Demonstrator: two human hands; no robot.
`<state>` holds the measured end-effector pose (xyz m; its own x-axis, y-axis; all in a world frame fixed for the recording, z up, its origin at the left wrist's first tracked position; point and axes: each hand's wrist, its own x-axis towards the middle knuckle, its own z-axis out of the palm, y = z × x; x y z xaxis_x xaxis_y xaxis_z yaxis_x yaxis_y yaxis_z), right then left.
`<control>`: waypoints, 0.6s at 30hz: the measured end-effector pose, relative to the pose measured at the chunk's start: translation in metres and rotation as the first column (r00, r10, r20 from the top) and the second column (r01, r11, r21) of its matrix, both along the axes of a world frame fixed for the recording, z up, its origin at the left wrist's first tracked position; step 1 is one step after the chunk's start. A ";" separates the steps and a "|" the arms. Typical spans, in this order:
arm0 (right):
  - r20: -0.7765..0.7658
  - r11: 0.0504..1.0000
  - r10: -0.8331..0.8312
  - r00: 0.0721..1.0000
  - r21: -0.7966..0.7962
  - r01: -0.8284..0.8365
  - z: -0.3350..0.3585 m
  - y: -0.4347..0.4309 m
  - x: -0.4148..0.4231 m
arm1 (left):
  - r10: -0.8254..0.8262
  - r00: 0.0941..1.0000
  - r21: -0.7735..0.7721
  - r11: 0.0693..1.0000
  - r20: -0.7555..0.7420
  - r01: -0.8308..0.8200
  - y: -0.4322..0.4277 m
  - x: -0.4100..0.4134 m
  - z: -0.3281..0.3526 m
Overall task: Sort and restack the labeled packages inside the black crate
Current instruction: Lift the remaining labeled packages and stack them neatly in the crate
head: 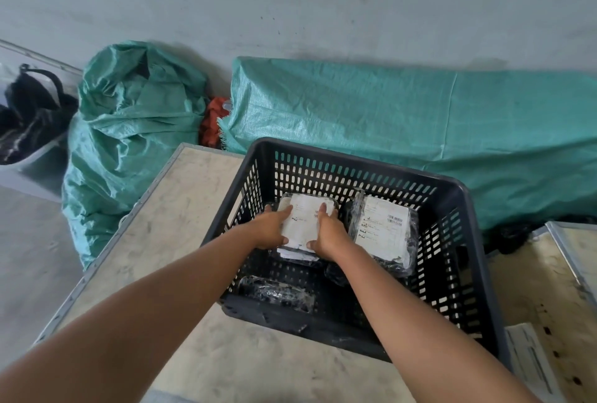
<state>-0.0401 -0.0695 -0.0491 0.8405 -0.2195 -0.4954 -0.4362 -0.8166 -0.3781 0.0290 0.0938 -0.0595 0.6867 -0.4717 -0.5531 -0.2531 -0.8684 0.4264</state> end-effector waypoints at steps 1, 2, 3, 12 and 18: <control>0.015 1.000 0.002 1.000 0.020 -0.002 0.002 0.000 -0.004 | -0.008 1.000 -0.018 1.000 0.002 0.008 0.003 -0.002 0.009; 0.029 0.999 0.005 1.000 0.039 -0.007 0.005 -0.001 -0.010 | -0.017 1.000 -0.043 0.999 0.001 0.017 0.006 -0.005 0.018; 0.055 0.998 0.010 0.998 0.056 -0.013 0.008 -0.002 -0.015 | -0.020 1.000 -0.070 0.997 0.002 0.020 0.010 -0.009 0.026; 0.066 0.933 0.023 0.998 0.357 -0.045 0.028 -0.019 -0.061 | -0.169 0.985 -0.119 0.979 -0.041 0.163 0.055 -0.049 0.067; -0.049 0.859 0.260 0.965 0.468 -0.207 0.015 0.000 -0.079 | -0.293 0.940 0.036 0.952 -0.176 0.304 0.065 -0.058 0.055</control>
<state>-0.1194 -0.0692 -0.0337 0.7752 0.2480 -0.5809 -0.3131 -0.6480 -0.6943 -0.0293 0.1590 -0.0047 0.4147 -0.6025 -0.6820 -0.4347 -0.7896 0.4332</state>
